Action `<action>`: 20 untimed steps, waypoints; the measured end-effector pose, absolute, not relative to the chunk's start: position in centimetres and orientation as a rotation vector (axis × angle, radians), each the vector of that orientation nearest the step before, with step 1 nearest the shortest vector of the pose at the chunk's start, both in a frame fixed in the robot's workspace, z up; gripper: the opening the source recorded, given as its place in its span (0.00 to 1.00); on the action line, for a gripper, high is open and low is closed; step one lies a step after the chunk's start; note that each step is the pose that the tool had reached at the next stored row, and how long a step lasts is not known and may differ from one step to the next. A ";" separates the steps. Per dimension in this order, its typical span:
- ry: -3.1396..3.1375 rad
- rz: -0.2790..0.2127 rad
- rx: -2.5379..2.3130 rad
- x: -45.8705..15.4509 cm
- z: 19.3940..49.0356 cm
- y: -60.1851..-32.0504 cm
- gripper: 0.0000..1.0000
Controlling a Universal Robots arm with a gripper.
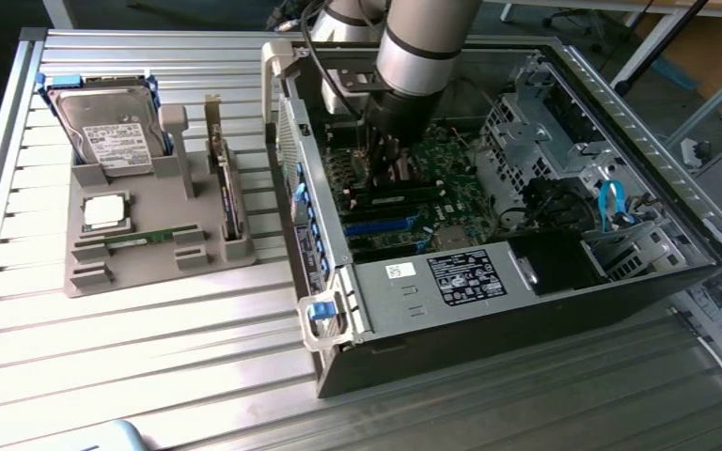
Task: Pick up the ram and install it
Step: 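Press down the ram until it locks into place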
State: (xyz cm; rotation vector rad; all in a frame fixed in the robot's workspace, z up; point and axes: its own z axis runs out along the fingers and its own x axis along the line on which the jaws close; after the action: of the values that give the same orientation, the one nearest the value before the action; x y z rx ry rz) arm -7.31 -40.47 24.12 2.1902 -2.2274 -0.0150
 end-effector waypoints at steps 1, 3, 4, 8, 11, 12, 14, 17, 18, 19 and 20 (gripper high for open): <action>-2.227 -0.015 2.190 -7.3 24.2 -40.5 0.11; -2.228 -0.015 2.190 -7.1 24.5 -40.5 0.11; -2.228 -0.016 2.191 -7.0 24.7 -40.5 0.11; -2.230 -0.022 2.193 -6.3 24.9 -40.5 0.11; -2.232 -0.029 2.195 -5.5 24.9 -40.5 0.11; -2.232 -0.033 2.195 -5.1 24.9 -40.5 0.11; -2.234 -0.041 2.197 -4.5 24.9 -40.5 0.11; -2.237 -0.050 2.200 -3.5 24.9 -40.5 0.11; -2.238 -0.053 2.201 -3.1 25.0 -40.5 0.11; -2.238 -0.054 2.201 -2.9 25.0 -40.5 0.11; -2.238 -0.056 2.202 -2.6 25.1 -40.5 0.11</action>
State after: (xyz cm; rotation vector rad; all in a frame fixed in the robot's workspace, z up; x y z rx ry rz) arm -2.55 -40.48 25.06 2.2017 -2.2382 -0.0561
